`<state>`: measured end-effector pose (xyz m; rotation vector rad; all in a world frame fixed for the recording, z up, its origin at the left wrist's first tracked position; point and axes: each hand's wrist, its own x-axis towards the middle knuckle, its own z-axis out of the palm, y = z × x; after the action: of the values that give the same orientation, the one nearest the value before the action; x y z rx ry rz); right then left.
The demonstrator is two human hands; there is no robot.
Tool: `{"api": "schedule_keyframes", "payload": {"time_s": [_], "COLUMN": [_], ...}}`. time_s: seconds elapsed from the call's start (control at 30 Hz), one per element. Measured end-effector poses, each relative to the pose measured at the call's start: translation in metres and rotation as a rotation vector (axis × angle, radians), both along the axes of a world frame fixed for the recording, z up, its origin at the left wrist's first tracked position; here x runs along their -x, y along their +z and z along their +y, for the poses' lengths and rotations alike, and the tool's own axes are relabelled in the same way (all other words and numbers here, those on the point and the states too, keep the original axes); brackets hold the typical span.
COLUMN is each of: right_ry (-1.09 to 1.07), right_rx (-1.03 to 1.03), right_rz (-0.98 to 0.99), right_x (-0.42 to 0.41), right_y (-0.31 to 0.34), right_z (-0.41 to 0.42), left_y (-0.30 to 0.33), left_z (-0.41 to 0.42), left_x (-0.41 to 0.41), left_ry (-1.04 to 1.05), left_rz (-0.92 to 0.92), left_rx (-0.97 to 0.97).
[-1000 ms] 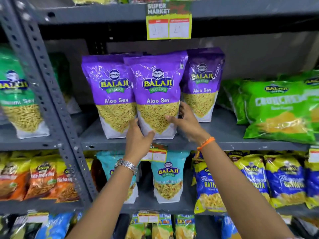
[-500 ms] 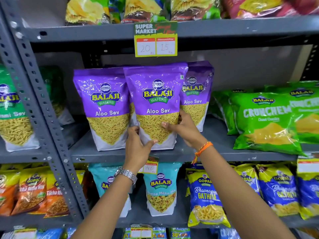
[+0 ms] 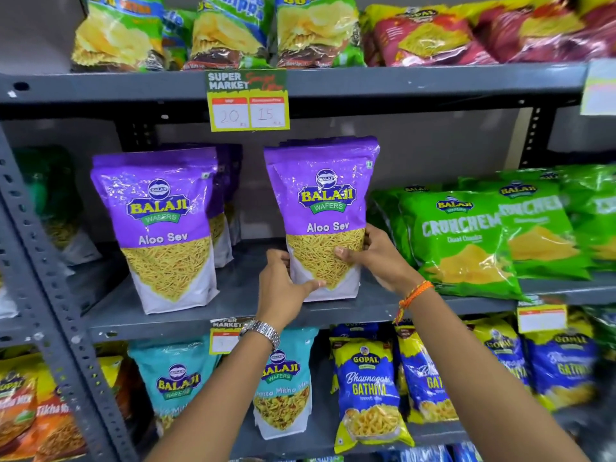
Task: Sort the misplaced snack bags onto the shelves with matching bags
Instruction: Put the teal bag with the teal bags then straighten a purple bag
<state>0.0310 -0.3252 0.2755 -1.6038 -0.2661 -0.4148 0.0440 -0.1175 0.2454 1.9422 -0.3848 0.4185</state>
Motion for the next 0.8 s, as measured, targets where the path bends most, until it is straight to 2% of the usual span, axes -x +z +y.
{"api": "schedule_keyframes", "payload": {"time_s": [0.33, 0.47, 0.8], "right_ry": [-0.034, -0.044, -0.097], "right_rx": [0.017, 0.113, 0.074], "right_rz": [0.042, 0.066, 0.094], "right_x": [0.003, 0.009, 0.008], "right_y": [-0.01, -0.02, -0.027], "right_z": [-0.016, -0.02, -0.024], "left_y": [0.002, 0.003, 0.004], "left_z": [-0.003, 0.001, -0.012], "left_x": [-0.006, -0.008, -0.006], "left_ry": [-0.052, -0.094, -0.095], "left_rz": [0.017, 0.019, 0.013], "left_rx": [-0.048, -0.042, -0.053]}}
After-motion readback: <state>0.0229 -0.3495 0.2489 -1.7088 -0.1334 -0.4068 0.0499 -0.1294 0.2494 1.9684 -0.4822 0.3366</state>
